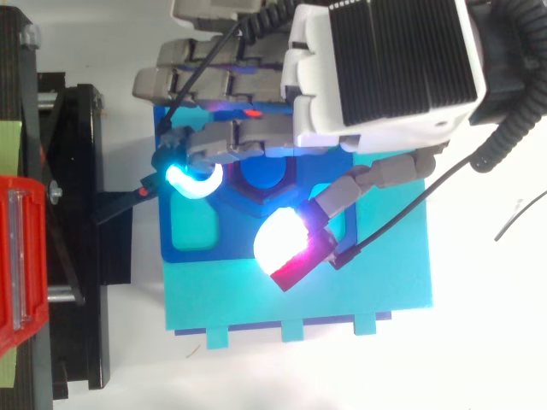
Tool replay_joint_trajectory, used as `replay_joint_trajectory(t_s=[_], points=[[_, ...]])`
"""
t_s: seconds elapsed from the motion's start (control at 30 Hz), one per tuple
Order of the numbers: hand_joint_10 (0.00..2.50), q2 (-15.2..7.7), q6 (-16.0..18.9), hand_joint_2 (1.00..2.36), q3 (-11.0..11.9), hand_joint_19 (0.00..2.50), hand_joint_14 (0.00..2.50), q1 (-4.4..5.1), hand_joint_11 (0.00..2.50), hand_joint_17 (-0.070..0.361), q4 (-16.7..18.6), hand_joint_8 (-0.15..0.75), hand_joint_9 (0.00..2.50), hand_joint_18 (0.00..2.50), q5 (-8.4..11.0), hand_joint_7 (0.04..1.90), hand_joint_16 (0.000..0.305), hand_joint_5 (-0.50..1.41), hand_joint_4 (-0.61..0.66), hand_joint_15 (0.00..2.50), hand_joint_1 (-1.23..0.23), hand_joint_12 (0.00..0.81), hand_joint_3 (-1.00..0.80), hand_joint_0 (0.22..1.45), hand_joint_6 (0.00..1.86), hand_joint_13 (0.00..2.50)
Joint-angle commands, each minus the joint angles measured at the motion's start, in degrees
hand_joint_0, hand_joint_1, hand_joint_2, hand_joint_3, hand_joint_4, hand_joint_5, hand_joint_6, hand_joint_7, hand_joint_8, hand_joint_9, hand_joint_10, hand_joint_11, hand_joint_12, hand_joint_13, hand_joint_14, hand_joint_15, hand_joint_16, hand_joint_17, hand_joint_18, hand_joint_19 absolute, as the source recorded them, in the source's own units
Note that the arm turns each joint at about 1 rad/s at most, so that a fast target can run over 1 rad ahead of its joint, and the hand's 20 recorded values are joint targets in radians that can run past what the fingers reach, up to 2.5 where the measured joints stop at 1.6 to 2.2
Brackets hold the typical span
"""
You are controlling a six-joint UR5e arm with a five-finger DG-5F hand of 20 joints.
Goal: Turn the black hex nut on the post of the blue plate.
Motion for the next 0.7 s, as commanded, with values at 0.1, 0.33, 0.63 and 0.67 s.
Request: replay_joint_trajectory(t_s=[0.1, 0.33, 0.63, 0.67], points=[[0.0, 0.0, -1.6, 1.0, 0.0, 0.09, 0.0, 1.11, 0.0, 0.134, -0.1, 0.216, 0.12, 0.0, 0.18, 0.89, 0.059, -0.22, 0.14, 0.0, -0.33, 0.355, -0.5, 0.46, 0.5, 0.05], [0.0, 0.0, -2.5, 1.0, 0.0, 0.08, 0.0, 2.43, 0.0, 0.133, -1.4, 0.215, 0.12, 0.0, 0.53, 0.89, 0.059, -0.22, 0.13, 0.0, -0.33, 0.356, -0.5, 0.46, 0.5, 0.05], [0.0, 0.0, -2.6, 1.0, 0.0, 0.09, 0.0, 2.78, 0.0, 0.134, -2.5, 0.215, 0.12, 0.0, 0.97, 0.88, 0.059, -0.22, 0.13, 0.0, -0.33, 0.355, -0.5, 0.46, 0.5, 0.05], [0.0, 0.0, -2.6, 1.0, 0.0, 0.08, 0.0, 2.78, 0.0, 0.134, -2.6, 0.215, 0.12, 0.0, 0.97, 0.88, 0.059, -0.22, 0.14, 0.0, -0.33, 0.355, -0.5, 0.46, 0.5, 0.05]])
